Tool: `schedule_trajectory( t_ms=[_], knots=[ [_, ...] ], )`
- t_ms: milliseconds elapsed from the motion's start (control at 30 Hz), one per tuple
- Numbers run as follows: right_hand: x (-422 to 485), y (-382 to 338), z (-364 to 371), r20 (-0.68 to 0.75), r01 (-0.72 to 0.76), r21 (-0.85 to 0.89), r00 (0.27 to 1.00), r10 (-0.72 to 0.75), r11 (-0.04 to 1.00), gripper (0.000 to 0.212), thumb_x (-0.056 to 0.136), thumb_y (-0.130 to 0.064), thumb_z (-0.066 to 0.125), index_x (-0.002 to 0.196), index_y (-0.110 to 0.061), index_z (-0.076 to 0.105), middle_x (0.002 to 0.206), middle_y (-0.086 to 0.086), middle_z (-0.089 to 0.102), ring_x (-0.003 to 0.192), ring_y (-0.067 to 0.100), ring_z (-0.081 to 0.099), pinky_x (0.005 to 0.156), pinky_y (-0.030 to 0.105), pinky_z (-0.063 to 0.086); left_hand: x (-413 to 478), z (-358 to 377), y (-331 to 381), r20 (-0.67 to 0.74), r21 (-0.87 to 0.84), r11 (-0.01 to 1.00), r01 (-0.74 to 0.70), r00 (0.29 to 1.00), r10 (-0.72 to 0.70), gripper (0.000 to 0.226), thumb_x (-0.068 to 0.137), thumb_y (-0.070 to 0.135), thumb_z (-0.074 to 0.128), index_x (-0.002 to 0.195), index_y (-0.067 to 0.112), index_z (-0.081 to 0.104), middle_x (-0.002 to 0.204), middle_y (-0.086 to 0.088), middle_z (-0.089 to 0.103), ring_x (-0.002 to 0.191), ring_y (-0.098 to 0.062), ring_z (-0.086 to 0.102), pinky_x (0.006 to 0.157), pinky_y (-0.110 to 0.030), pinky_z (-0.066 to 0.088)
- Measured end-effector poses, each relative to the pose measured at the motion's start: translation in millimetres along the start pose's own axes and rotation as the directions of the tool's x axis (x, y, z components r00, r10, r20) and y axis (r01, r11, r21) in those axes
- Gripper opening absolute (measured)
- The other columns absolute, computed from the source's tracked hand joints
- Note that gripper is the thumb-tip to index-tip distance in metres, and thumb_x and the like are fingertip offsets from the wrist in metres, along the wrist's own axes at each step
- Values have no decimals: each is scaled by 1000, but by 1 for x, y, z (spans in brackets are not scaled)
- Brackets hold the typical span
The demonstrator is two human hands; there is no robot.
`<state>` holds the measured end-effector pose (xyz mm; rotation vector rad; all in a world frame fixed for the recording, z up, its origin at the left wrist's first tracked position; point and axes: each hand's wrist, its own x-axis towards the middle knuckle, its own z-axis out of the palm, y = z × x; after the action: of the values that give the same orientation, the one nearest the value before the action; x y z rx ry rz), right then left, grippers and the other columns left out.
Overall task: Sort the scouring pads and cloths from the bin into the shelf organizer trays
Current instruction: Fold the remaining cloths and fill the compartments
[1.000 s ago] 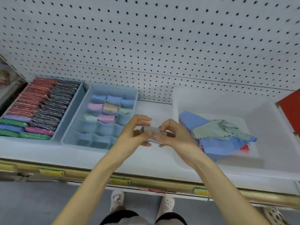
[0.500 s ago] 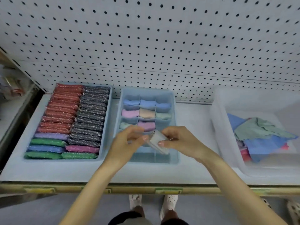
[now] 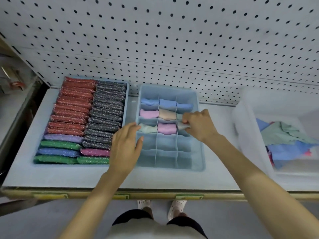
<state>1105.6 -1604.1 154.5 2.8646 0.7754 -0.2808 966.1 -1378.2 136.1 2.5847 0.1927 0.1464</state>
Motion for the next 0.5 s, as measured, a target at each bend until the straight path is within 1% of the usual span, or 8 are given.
schedule_trajectory(
  t_ms=[100,167,200,233,300,333,400,500],
  knots=[
    [4,-5,0,53,40,-84,998,-35,996,14,79,-12,57,91,-20,55,82,1,67,74,28,59,73,32,21,-2,4,0,-51,84,996,-33,998,38,30,86,7,66,116,5,63,124,-12,61,113,-30,57,101,-35,29],
    [8,-8,1,-8,71,-124,997,-72,990,22,70,-9,66,78,-21,50,65,-1,61,57,27,48,71,31,23,-2,6,0,-77,98,994,-41,996,48,26,86,5,65,113,3,64,123,-13,62,112,-30,57,101,-35,30],
    [10,-9,2,-36,82,-140,995,-88,987,27,66,-8,68,75,-22,47,58,-3,54,55,25,44,70,30,23,-2,7,0,-87,102,994,-45,995,54,24,87,5,63,111,3,64,122,-14,62,112,-30,57,101,-36,30],
    [11,-10,1,5,81,-133,997,-81,988,26,69,-8,66,76,-24,46,58,-4,48,60,25,45,70,30,22,-2,8,0,-98,111,992,-54,993,65,22,89,5,61,110,2,65,122,-14,62,112,-31,58,101,-36,31],
    [11,-10,-1,126,69,-81,990,-58,994,18,78,-10,60,81,-24,49,70,0,52,77,26,49,72,29,24,-1,9,-1,-110,129,989,-68,991,82,21,91,9,54,107,3,66,121,-15,62,111,-30,58,101,-36,31],
    [12,-9,-2,171,60,-42,984,-52,997,14,79,-11,59,80,-22,50,76,3,54,80,27,49,70,28,28,-1,10,-1,-110,132,989,-70,990,85,22,91,11,52,106,3,66,120,-15,62,111,-30,58,101,-36,31],
    [13,-8,-5,241,38,15,970,-40,999,15,79,-10,59,74,-17,47,76,4,51,76,28,48,62,27,33,-2,11,-1,-118,126,990,-65,990,80,19,92,10,53,105,4,66,121,-14,62,112,-29,58,101,-36,32],
    [16,-4,-12,327,27,137,942,-70,990,26,73,-8,63,62,-13,40,62,5,41,66,27,41,50,27,27,-2,11,-2,-131,124,991,-58,989,74,22,92,13,49,104,5,66,120,-13,62,111,-29,58,102,-35,31]
  ],
)
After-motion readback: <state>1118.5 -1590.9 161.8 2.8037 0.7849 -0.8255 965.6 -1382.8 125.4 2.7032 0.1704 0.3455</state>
